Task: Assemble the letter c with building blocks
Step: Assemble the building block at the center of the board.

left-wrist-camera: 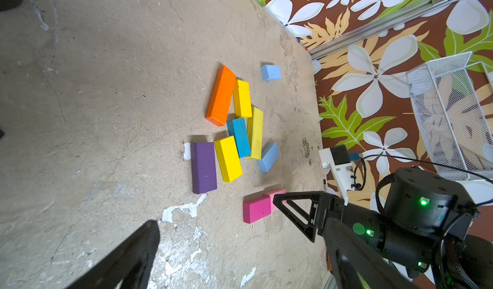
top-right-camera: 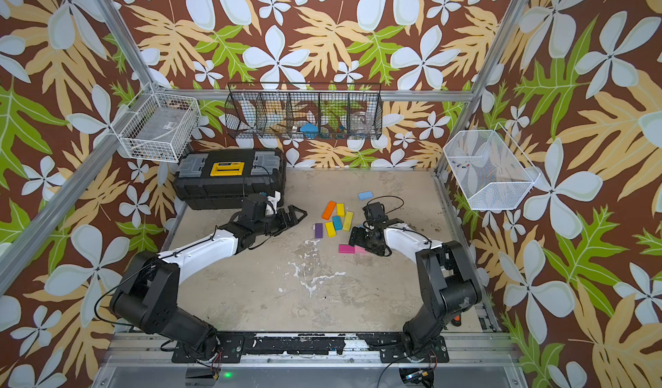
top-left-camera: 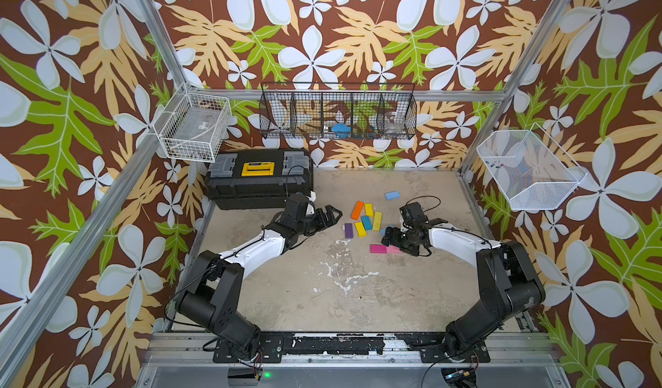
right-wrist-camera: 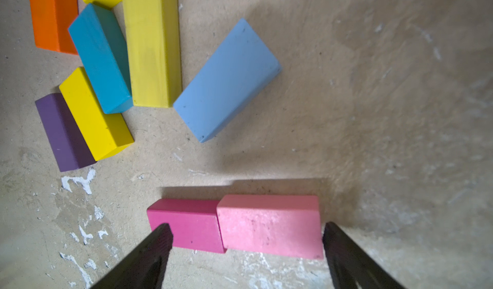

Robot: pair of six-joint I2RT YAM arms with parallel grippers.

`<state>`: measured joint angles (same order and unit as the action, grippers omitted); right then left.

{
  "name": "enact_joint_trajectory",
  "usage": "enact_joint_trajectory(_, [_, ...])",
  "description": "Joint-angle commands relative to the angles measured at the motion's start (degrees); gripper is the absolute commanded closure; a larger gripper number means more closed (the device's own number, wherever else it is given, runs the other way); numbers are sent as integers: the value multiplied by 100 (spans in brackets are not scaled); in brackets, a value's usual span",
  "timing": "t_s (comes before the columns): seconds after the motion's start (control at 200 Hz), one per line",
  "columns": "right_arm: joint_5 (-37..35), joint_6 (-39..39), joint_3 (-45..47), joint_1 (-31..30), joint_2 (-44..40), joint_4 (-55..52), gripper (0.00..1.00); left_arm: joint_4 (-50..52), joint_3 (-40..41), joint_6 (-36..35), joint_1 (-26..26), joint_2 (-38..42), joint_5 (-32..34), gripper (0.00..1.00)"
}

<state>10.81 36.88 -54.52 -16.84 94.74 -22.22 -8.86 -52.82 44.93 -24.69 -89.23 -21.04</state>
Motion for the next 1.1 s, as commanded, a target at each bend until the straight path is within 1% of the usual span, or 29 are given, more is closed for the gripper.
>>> enact_joint_trajectory(0.0, [53, -67, -42, 3, 35, 24, 10, -116, 17, 16, -1, -2, -11, 0])
enact_joint_trajectory(0.155, [45, -105, -80, 2, 53, 18, 11, -116, 17, 23, -1, -7, -5, 0])
enact_joint_trajectory(0.38, [-344, -238, -306, -1, -95, -233, 11, -84, -7, -1, -3, -5, 3, 0])
enact_joint_trajectory(0.47, [-336, -329, -470, -5, -98, -290, 11, -79, -26, -15, -2, -21, -2, 0])
enact_joint_trajectory(0.676, [-212, -471, -863, -99, 203, -368, 11, -19, -128, -76, -1, -59, 12, 0])
enact_joint_trajectory(0.906, [-123, -509, -1238, -358, 610, -373, 12, 189, -315, -294, -1, -68, 100, 0])
enact_joint_trajectory(1.096, [-123, -472, -1387, -511, 902, -361, 12, 242, -335, -310, 115, -59, 79, 0])
